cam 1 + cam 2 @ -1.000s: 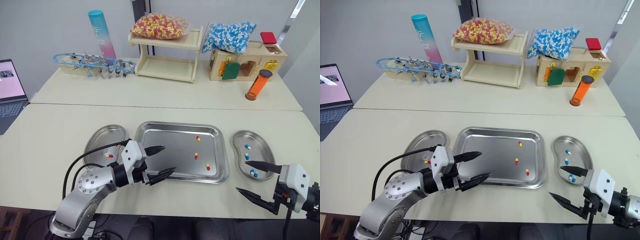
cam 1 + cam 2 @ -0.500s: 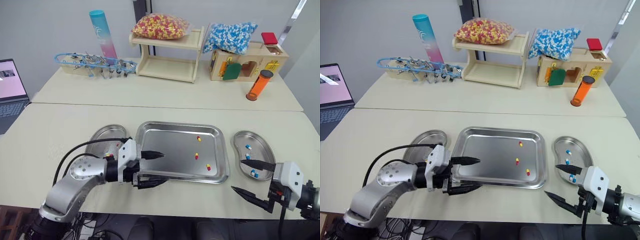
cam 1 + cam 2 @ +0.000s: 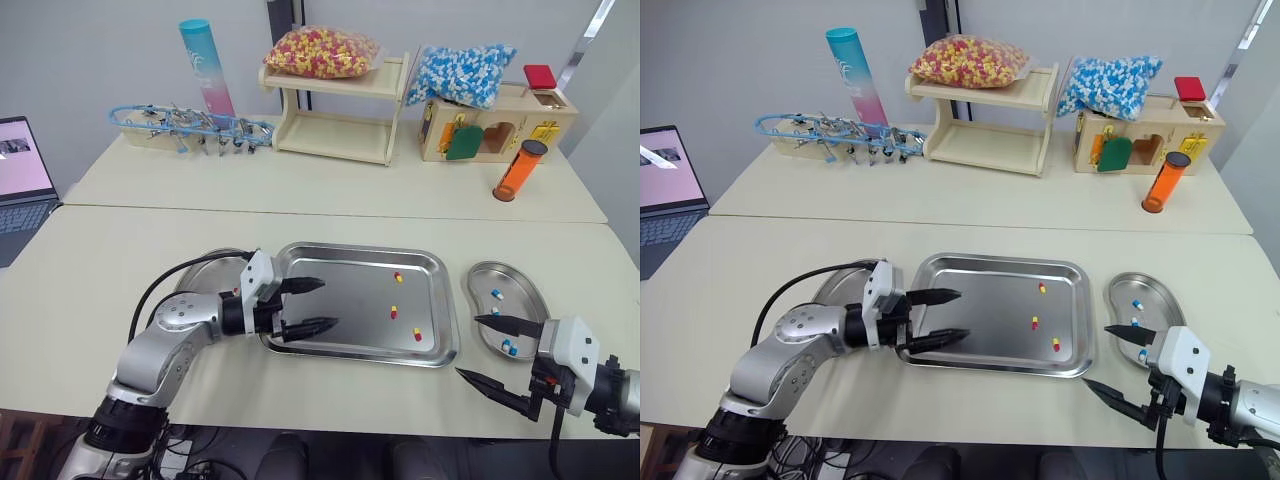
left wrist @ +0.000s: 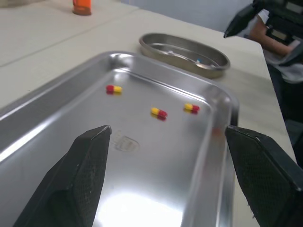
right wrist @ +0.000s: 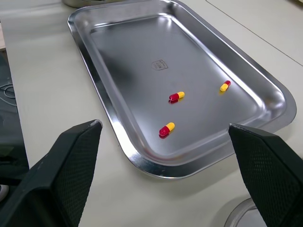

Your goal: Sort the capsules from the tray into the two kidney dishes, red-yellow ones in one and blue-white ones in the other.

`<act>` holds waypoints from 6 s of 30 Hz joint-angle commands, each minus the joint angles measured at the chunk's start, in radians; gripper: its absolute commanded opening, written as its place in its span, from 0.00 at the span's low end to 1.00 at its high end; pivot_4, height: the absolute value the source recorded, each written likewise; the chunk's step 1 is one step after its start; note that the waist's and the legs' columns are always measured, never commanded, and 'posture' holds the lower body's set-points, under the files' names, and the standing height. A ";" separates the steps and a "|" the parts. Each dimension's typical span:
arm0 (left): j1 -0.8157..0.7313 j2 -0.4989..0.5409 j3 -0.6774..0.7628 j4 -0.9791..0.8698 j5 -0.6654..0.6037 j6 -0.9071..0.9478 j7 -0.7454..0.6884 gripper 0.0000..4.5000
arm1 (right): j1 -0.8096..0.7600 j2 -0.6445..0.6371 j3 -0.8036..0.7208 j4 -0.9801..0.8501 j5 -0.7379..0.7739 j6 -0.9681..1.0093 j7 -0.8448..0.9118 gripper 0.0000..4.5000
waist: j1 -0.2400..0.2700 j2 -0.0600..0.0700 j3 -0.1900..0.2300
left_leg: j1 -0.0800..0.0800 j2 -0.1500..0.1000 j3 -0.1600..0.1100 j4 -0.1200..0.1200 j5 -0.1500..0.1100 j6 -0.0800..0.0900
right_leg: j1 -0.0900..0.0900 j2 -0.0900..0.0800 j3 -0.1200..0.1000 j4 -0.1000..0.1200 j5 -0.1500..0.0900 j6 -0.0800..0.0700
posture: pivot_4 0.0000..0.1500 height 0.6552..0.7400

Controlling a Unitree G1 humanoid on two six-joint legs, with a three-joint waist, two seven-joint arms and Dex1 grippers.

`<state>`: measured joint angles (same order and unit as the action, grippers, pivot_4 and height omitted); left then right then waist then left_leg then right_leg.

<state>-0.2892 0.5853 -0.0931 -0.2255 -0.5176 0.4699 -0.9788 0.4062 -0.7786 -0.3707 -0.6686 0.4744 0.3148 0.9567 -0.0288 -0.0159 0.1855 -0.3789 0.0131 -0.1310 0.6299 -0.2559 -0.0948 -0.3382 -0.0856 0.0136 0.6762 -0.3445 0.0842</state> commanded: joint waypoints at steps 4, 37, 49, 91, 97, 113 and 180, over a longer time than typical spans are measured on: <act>-0.099 -0.116 -0.090 -0.088 0.060 0.203 0.232 0.87 | -0.009 -0.009 -0.008 -0.027 0.009 -0.002 -0.005 1.00 | 0.000 0.000 0.000 | -0.001 0.000 0.000 0.001 0.000 0.000 | 0.000 0.000 0.000 0.000 0.000 0.000 | 1.00 1.00; -0.290 -0.253 -0.370 0.370 0.343 -0.188 -0.033 0.79 | -0.039 -0.008 0.031 -0.052 0.018 0.027 -0.052 1.00 | 0.000 0.000 0.000 | 0.000 -0.001 0.000 0.001 0.000 0.000 | 0.000 0.000 0.000 0.000 0.000 0.000 | 1.00 1.00; -0.375 -0.335 -0.365 0.607 0.417 -0.273 -0.074 0.79 | -0.032 -0.007 0.030 -0.087 0.027 0.061 -0.073 1.00 | 0.000 0.000 0.000 | -0.001 -0.001 -0.001 0.001 0.000 0.000 | 0.000 0.000 -0.001 0.000 0.000 0.000 | 1.00 1.00; -0.332 -0.110 -0.116 0.255 0.310 -0.099 -0.167 0.06 | -0.096 -0.021 0.051 -0.093 0.045 0.077 -0.080 1.00 | -0.007 0.000 0.000 | 0.000 -0.001 -0.001 0.001 0.000 0.000 | 0.000 0.000 -0.001 0.002 0.000 0.001 | 1.00 1.00; -0.192 0.061 0.110 0.053 0.162 0.154 -0.104 0.05 | -0.183 -0.048 0.085 -0.103 0.085 0.111 -0.068 1.00 | -0.004 -0.001 0.000 | 0.000 -0.001 -0.002 0.001 0.000 0.000 | 0.000 0.000 -0.001 0.001 0.000 0.001 | 1.00 1.00; 0.096 0.174 0.419 0.107 0.160 0.204 0.169 0.05 | -0.410 -0.113 0.220 -0.100 0.213 0.207 0.007 1.00 | 0.003 -0.002 0.001 | -0.002 0.000 -0.002 0.001 0.000 0.000 | -0.002 0.000 -0.002 0.001 0.000 0.000 | 1.00 1.00; 0.640 0.147 0.865 0.131 -0.024 -0.128 0.198 0.99 | 0.041 -0.059 -0.195 0.114 -0.029 -0.066 0.114 1.00 | -0.001 -0.004 -0.001 | -0.001 0.000 0.001 -0.001 0.000 0.000 | -0.004 -0.001 0.001 0.002 0.000 0.000 | 1.00 1.00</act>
<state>0.3441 0.7048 0.7442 -0.0477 -0.5125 0.3304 -0.7667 0.4529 -0.8267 -0.5607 -0.5292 0.4289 0.2474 1.0698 -0.0299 -0.0198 0.1849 -0.3797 0.0132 -0.1296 0.6291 -0.2559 -0.0949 -0.3417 -0.0861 0.0152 0.6784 -0.3447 0.0841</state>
